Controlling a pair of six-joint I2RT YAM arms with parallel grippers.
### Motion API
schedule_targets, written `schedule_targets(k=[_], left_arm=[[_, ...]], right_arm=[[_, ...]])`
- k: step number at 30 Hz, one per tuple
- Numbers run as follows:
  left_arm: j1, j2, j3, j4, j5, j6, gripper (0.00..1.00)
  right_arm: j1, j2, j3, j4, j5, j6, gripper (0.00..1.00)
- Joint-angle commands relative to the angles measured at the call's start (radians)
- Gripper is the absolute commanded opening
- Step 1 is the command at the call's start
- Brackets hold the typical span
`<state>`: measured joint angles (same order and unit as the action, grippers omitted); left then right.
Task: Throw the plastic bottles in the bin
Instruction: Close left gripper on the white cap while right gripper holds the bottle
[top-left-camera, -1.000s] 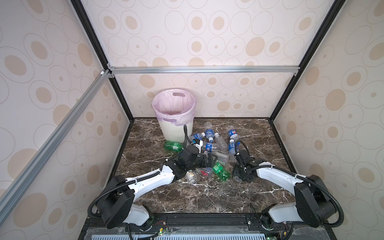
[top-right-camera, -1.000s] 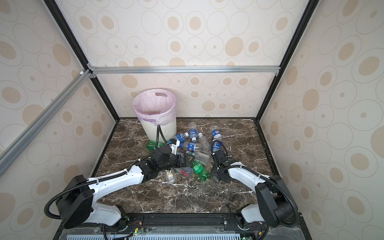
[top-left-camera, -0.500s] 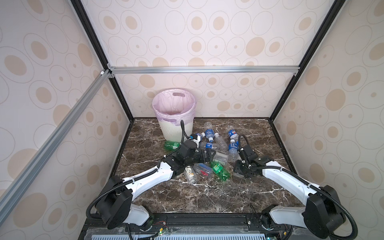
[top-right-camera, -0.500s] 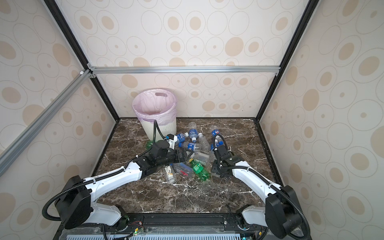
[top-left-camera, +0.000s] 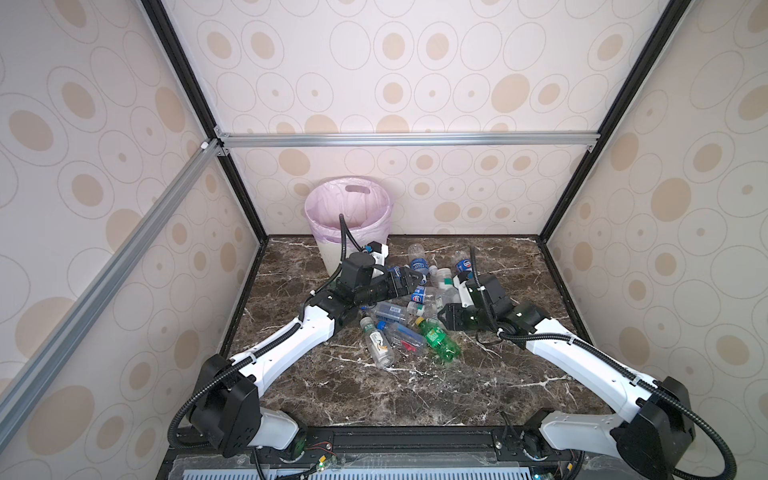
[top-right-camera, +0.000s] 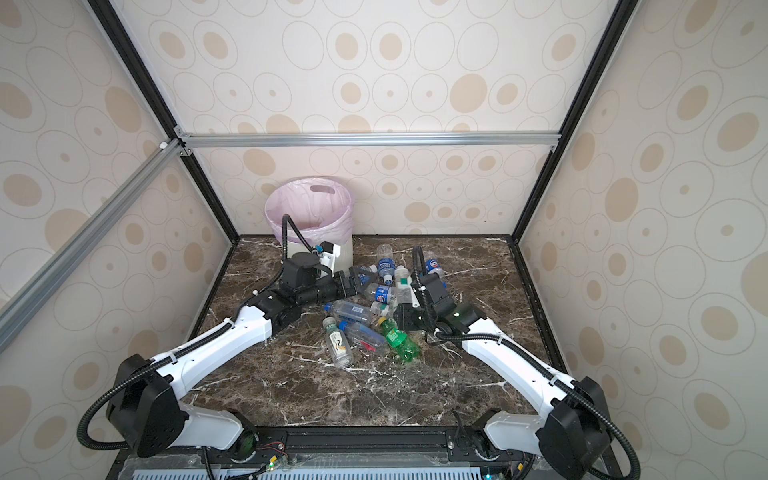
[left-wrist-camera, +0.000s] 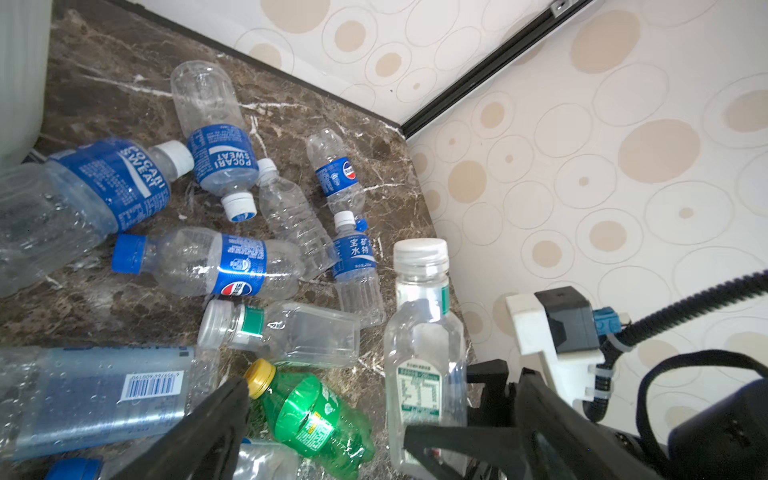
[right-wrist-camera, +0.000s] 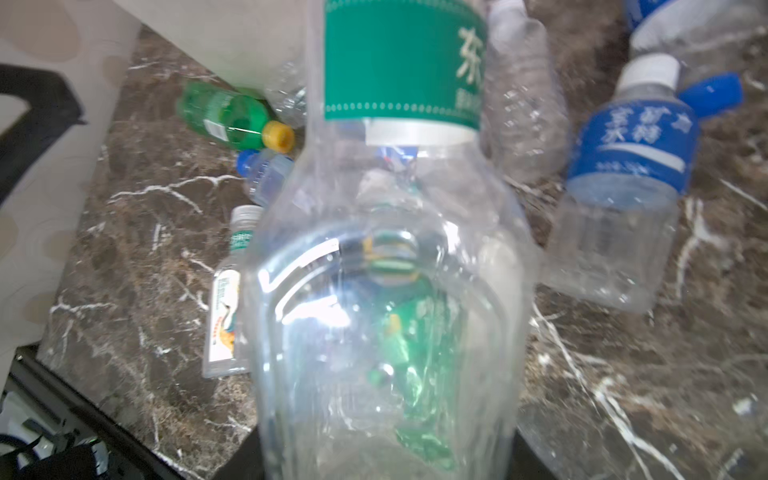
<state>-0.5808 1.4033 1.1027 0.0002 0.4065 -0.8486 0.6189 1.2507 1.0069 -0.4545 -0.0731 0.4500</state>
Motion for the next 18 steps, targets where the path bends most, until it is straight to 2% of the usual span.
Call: schedule_targets(k=[1,6,18], left_arm=[[0.018,0.015,0.05,-0.006,0.096,-0.003,0.99],[0.048,0.025,0.059,0.016,0.117,-0.036,0.97],[0.074,0.092,0.093,0.132,0.133,-0.119,0.83]], right_arm=[[0.03,0.025,0.049,0.084,-0.053,-0.093,0.56],[0.053,0.042,0.062,0.146,-0.096,-0.109,0.56],[0.108,0.044,0.045,0.246,-0.132,-0.117,0.55]])
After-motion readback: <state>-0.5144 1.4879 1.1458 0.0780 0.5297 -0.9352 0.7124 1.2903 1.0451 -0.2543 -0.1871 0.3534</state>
